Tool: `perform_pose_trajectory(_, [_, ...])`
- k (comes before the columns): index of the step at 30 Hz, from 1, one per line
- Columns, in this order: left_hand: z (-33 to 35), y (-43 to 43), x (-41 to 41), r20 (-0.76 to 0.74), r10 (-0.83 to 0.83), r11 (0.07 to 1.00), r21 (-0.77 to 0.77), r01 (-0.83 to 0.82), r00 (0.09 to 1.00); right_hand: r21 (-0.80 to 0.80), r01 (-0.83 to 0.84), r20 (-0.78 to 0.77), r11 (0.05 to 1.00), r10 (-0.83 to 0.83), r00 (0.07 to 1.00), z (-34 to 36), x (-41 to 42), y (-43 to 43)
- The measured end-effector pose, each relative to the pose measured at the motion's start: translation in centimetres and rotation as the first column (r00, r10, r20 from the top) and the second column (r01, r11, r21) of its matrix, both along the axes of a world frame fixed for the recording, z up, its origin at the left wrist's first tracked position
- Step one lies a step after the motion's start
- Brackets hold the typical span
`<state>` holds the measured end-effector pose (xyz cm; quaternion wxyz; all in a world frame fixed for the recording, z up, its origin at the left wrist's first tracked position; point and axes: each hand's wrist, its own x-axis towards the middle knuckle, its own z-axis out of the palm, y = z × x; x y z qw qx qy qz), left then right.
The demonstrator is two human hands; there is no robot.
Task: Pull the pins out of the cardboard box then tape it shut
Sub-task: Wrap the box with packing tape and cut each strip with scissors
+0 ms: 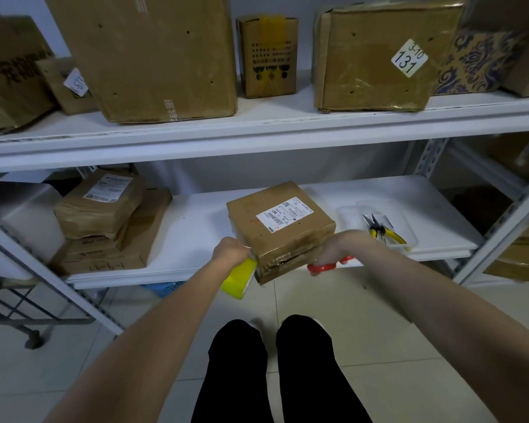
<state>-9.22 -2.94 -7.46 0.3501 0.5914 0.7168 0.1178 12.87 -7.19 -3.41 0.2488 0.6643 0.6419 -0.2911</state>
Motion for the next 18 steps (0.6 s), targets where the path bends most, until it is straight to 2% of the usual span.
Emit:
perform_pose_trajectory(4, [0.0,-0.1,0.5,-0.004,0.015,1.0,0.001,-0.015,1.0,0.112,0.031,-0.139,0.993,-0.015,0.99,2.9,3.1,-0.3])
perform_pose_trajectory(7, [0.2,-0.4,0.9,0.001,0.022,1.0,0.0,-0.022,1.0,0.22,0.127,-0.218,0.967,-0.078,0.973,4.0,4.0,-0.1])
perform_pose_trajectory(9, [0.2,-0.6,0.8,0.017,0.033,0.999,-0.008,-0.033,0.999,0.356,0.197,-0.261,0.913,-0.106,0.96,4.1,3.2,0.2])
perform_pose_trajectory(12, [0.2,-0.6,0.2,0.046,0.042,0.999,-0.032,-0.04,0.998,0.541,0.223,-0.24,0.811,-0.105,0.965,2.8,0.7,1.8])
perform_pose_trajectory(16, [0.3,-0.5,-0.7,0.139,0.091,0.995,-0.038,-0.087,0.986,0.568,0.339,-0.324,0.75,-0.174,0.93,0.2,-2.9,4.4])
perform_pose_trajectory(18, [0.4,-0.4,-1.2,0.202,0.128,0.992,-0.033,-0.124,0.971,0.596,0.355,-0.319,0.72,-0.194,0.928,-0.6,-4.6,5.1])
